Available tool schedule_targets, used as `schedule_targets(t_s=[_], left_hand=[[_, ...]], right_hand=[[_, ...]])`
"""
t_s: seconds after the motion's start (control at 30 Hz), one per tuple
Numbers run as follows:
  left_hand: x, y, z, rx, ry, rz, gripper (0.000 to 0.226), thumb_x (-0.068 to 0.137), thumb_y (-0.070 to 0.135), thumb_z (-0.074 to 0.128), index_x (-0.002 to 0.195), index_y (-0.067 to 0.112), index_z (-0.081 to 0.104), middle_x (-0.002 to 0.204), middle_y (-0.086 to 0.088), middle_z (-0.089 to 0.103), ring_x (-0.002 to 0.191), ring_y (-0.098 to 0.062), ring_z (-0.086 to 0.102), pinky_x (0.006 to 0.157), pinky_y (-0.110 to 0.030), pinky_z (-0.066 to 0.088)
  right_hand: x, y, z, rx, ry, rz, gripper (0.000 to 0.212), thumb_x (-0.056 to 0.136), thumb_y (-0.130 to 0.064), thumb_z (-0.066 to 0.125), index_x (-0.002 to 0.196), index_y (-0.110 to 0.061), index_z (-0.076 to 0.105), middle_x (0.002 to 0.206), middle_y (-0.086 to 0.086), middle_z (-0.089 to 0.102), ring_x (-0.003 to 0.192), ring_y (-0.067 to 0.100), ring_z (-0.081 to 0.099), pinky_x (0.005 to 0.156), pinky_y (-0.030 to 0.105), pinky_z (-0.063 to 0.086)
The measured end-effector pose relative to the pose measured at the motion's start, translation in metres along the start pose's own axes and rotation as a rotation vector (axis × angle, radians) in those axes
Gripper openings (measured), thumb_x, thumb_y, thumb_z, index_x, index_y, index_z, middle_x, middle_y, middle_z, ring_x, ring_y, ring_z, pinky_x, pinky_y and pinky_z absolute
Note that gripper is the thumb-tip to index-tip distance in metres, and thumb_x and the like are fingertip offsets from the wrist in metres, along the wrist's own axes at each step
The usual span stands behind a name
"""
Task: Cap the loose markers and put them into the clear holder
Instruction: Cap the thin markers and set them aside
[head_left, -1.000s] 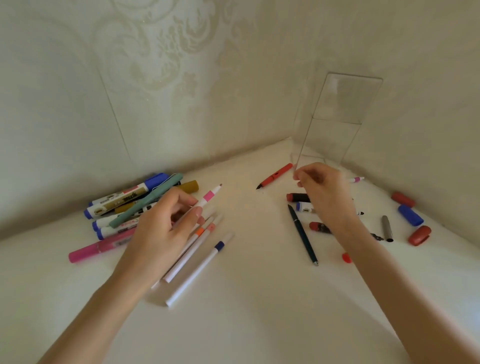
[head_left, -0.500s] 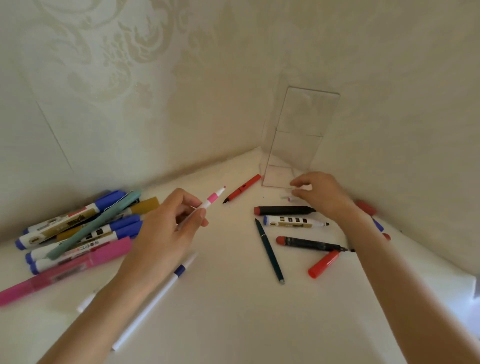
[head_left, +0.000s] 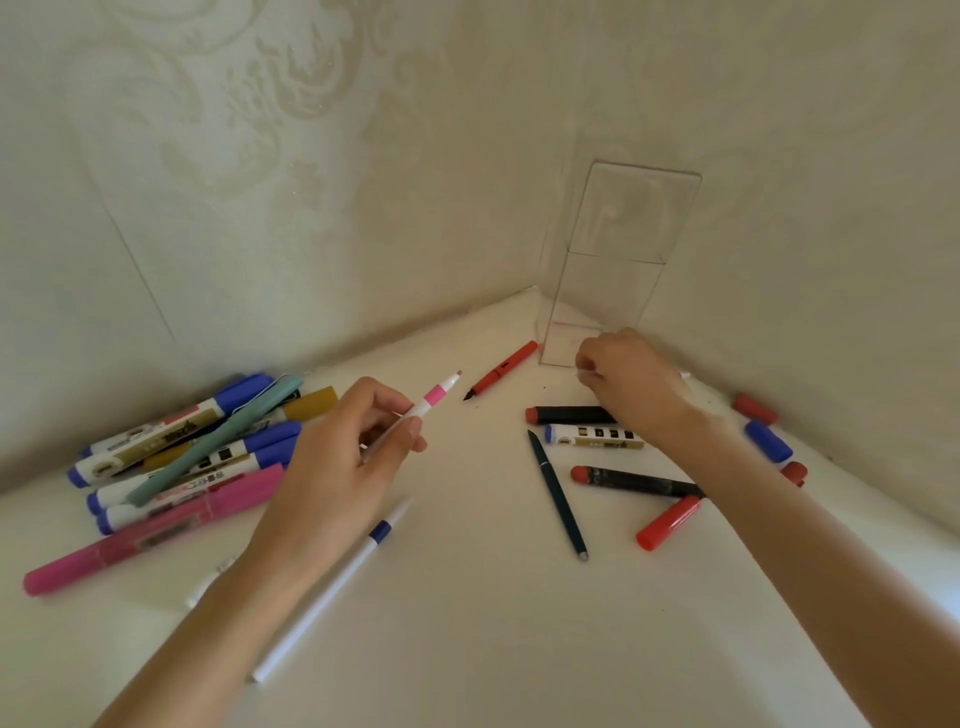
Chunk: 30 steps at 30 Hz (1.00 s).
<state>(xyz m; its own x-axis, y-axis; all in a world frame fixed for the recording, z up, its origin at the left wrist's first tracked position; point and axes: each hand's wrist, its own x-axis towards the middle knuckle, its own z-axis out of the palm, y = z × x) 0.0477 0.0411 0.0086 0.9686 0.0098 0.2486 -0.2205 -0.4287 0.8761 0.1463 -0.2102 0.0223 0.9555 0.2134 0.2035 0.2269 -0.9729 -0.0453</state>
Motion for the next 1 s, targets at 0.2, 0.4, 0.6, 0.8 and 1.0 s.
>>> schedule_targets(t_s=[0.2, 0.4, 0.6, 0.8, 1.0], left_hand=[[-0.009, 0.014, 0.001, -0.062, -0.028, 0.085, 0.003, 0.089, 0.016, 0.056, 0.091, 0.018, 0.056, 0.082, 0.012, 0.068, 0.073, 0.005, 0.060, 0.065, -0.003, 0.040], [-0.013, 0.016, 0.003, -0.101, -0.079, 0.122, 0.004, 0.088, 0.013, 0.057, 0.092, 0.015, 0.057, 0.083, 0.010, 0.069, 0.075, -0.002, 0.061, 0.068, -0.008, 0.044], [-0.013, 0.016, 0.004, -0.088, -0.112, 0.136, 0.004, 0.087, 0.018, 0.057, 0.091, 0.019, 0.057, 0.083, 0.012, 0.069, 0.080, -0.004, 0.063, 0.070, -0.011, 0.046], [-0.014, 0.016, 0.004, -0.080, -0.116, 0.145, 0.004, 0.086, 0.020, 0.057, 0.090, 0.021, 0.057, 0.084, 0.012, 0.068, 0.083, -0.005, 0.063, 0.072, -0.011, 0.047], [-0.013, 0.014, 0.005, -0.065, -0.118, 0.153, 0.003, 0.087, 0.019, 0.057, 0.090, 0.021, 0.057, 0.084, 0.013, 0.068, 0.079, -0.002, 0.062, 0.068, -0.009, 0.043]], right_hand=[[-0.055, -0.058, -0.027, 1.677, 0.013, 0.160, 0.017, 0.089, -0.007, 0.056, 0.103, -0.015, 0.062, 0.078, -0.002, 0.069, 0.077, 0.009, 0.064, 0.070, 0.022, 0.051], [-0.060, -0.070, -0.017, 2.063, -0.088, 0.293, 0.012, 0.078, -0.015, 0.061, 0.090, -0.015, 0.064, 0.082, -0.002, 0.070, 0.073, 0.008, 0.064, 0.065, 0.018, 0.051], [-0.064, -0.078, -0.016, 1.981, -0.024, 0.259, 0.009, 0.080, -0.011, 0.059, 0.088, -0.012, 0.062, 0.077, 0.000, 0.071, 0.072, 0.009, 0.066, 0.063, 0.017, 0.051], [-0.066, -0.083, -0.016, 1.952, -0.004, 0.238, 0.010, 0.079, -0.012, 0.059, 0.089, -0.011, 0.061, 0.077, -0.001, 0.071, 0.072, 0.008, 0.065, 0.066, 0.018, 0.051], [-0.068, -0.086, -0.017, 1.922, 0.071, 0.210, 0.017, 0.075, -0.013, 0.062, 0.091, -0.009, 0.060, 0.078, -0.001, 0.072, 0.073, 0.009, 0.066, 0.069, 0.021, 0.050]])
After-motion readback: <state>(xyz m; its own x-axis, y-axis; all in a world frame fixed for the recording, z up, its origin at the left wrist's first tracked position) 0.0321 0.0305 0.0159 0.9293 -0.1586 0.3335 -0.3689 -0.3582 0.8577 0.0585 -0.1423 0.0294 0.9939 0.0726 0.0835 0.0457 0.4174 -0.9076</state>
